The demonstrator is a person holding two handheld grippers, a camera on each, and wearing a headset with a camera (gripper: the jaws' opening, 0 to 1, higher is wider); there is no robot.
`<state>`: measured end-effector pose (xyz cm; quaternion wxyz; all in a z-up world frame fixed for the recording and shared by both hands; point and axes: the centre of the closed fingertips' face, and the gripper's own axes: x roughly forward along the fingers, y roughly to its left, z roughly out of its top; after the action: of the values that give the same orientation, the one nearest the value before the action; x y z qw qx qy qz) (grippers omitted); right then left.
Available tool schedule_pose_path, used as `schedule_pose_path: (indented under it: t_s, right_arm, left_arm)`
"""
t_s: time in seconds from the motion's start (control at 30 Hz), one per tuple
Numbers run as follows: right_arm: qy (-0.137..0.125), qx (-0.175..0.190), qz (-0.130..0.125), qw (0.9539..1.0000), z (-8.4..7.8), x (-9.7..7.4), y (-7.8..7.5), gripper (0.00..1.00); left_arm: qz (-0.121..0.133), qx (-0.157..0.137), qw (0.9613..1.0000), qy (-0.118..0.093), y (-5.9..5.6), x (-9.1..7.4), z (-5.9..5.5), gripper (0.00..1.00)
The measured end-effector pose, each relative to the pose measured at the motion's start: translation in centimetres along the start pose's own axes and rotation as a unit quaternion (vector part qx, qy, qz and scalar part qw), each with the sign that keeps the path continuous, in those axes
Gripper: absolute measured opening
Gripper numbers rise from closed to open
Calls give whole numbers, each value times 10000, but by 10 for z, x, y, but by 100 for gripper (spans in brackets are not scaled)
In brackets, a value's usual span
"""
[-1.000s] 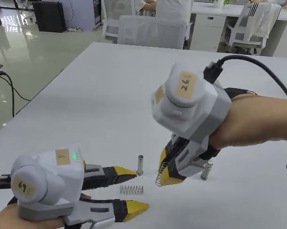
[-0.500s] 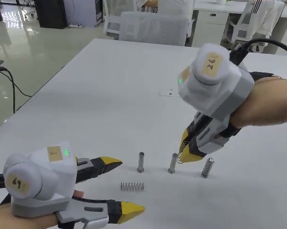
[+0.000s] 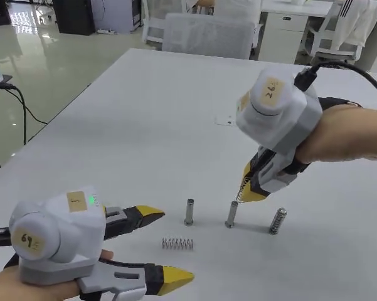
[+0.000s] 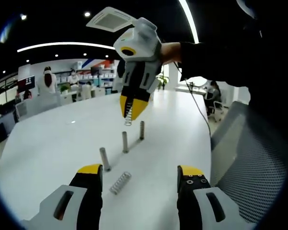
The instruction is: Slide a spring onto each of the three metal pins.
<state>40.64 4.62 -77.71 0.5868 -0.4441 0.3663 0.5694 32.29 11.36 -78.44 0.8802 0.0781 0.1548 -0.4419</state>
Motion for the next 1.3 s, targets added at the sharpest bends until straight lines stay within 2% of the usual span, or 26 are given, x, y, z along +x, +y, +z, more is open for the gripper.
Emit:
schedule_pose_path:
  t_s: [0.13, 0.57, 1.3]
  right_arm:
    - [45, 43, -15, 10000, -2, 7, -5, 8]
    - [120, 97, 85, 9998, -4, 17, -1, 8]
    - [434, 226, 201, 9986, -18, 64, -1, 9]
  left_arm:
    - [-6, -1, 10000, -17, -1, -1, 0, 58]
    - [9, -11, 10000, -19, 0, -1, 0, 57]
    - [34, 4, 10000, -15, 2, -2, 0, 55]
